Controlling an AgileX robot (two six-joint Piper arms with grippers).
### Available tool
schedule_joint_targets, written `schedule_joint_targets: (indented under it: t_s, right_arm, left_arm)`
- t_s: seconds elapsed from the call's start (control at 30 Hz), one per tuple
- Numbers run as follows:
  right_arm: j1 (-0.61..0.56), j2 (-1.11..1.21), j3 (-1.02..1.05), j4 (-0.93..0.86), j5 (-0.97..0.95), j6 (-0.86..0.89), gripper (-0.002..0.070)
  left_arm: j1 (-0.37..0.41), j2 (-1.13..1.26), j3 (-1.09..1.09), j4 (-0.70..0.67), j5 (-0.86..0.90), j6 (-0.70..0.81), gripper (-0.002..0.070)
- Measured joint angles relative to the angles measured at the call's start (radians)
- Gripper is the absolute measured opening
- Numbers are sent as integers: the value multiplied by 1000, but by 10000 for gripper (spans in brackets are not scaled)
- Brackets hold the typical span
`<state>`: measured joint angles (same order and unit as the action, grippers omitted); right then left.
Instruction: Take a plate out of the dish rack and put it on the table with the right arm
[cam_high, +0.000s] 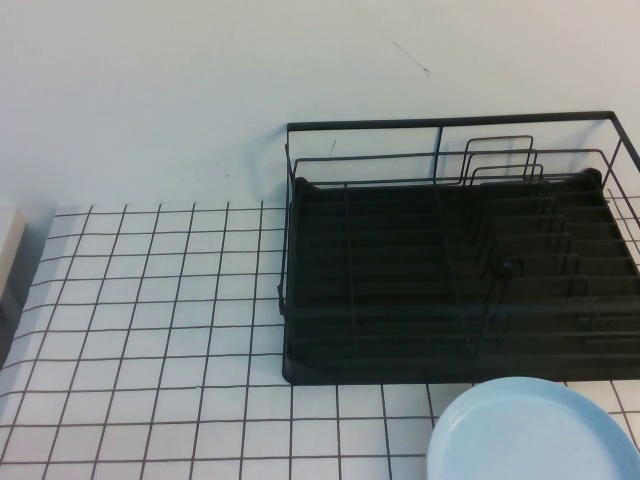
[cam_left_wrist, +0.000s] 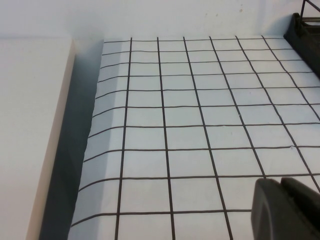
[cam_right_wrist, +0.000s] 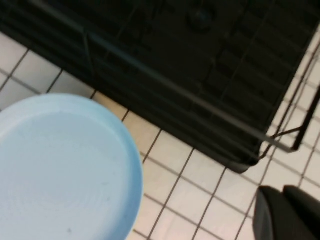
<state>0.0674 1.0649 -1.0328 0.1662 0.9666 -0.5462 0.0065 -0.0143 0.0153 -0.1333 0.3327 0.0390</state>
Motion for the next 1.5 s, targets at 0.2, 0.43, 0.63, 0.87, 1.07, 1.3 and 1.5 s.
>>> schedule_joint_targets:
  t_s: [0.2,0.43,0.63,0.87,1.07,1.3,1.5]
  right_arm:
    - [0,-297,145,-7,-122,60,1]
    - [0,-538,377,1,-171,85,-2]
    - [0,-613,458,-28,-142,37,-2]
    - [0,-617,460,-214,-183,-33,-2]
    - [-2,-680,463,-291,-205,6,-2]
    - [-85,-910,586,-295,-245,214,-2]
    - [-127,-1065,822,-325,-406,216,-2]
  left_arm:
    - [0,0,0,0,0,0,-3]
    - [0,0,0,0,0,0,-3]
    - [0,0,0,0,0,0,-3]
    - [0,0,0,0,0,4,-3]
    - [0,0,0,0,0,4,-3]
    - [0,0,0,0,0,4,-3]
    - [0,0,0,0,0,4,-3]
